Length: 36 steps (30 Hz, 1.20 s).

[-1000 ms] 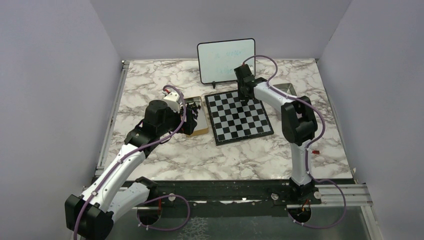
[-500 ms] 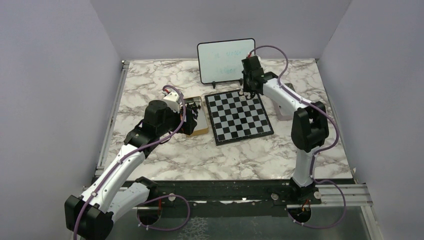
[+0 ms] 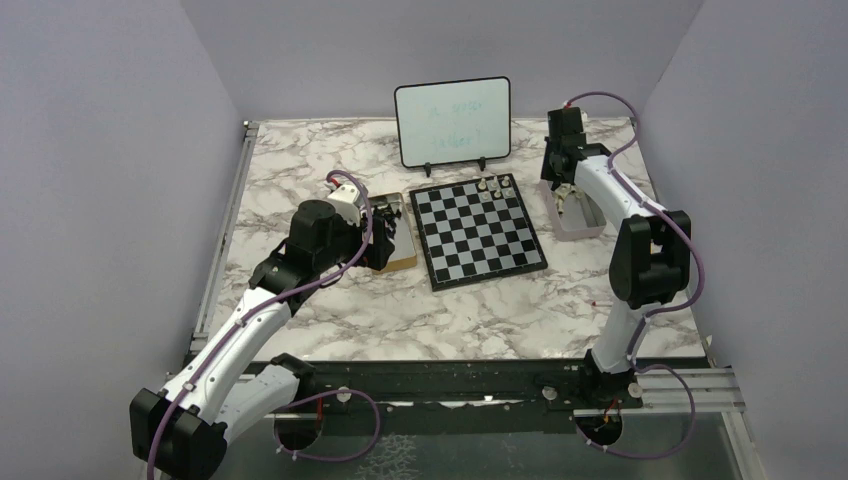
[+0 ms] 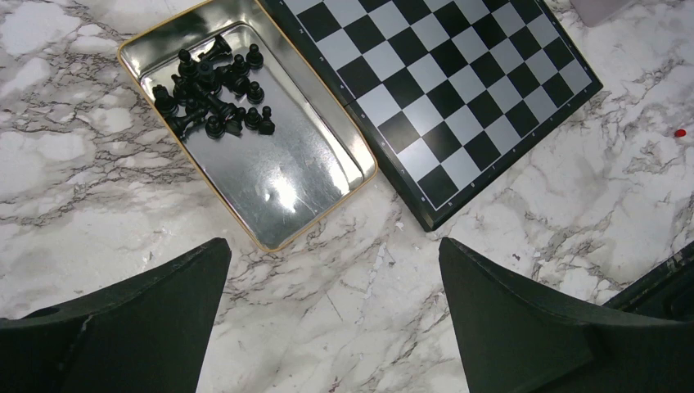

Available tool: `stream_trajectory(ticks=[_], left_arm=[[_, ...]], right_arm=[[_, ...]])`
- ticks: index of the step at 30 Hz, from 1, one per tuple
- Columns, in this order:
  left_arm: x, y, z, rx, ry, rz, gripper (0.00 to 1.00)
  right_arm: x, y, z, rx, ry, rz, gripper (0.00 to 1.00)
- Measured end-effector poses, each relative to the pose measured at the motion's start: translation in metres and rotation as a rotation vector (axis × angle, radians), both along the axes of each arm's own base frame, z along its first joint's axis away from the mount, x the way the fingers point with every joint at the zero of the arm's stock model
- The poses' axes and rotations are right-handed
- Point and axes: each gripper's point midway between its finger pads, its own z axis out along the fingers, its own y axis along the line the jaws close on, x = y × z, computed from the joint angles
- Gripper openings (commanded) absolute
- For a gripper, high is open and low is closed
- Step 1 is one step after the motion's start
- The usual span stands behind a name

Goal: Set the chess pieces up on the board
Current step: Pick up the chess piece from the storage box.

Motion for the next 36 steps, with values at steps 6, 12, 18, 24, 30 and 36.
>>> stream_trajectory(ticks=[6,12,18,24,30,36], left_arm=[[0.0,0.0,0.0,0.0,0.0,0.0,0.99],[0.001,0.0,-0.003,0.005,0.01,0.0,0.99],[0.001,0.0,-0.003,0.005,0.01,0.0,0.99],[0.001,0.0,-0.003,0.005,0.01,0.0,0.99],[0.002,-0.001,-0.008,0.013,0.026,0.0,0.99],[0.002,-0.001,-0.01,0.015,0.031,0.0,0.99]], right_arm=[[-0.005,-0.046,-0.017,-0.003,0.034,-0.079,0.27],[-0.002,-0.071,-0.017,0.002,0.021,-0.117,0.27],[0.007,-0.078,-0.027,-0.002,0.03,-0.106,0.27],[0.015,-0.078,-0.047,0.002,0.058,-0.091,0.27],[0.02,-0.079,-0.064,0.006,0.083,-0.086,0.27],[0.023,-0.079,-0.075,0.008,0.097,-0.083,0.27]])
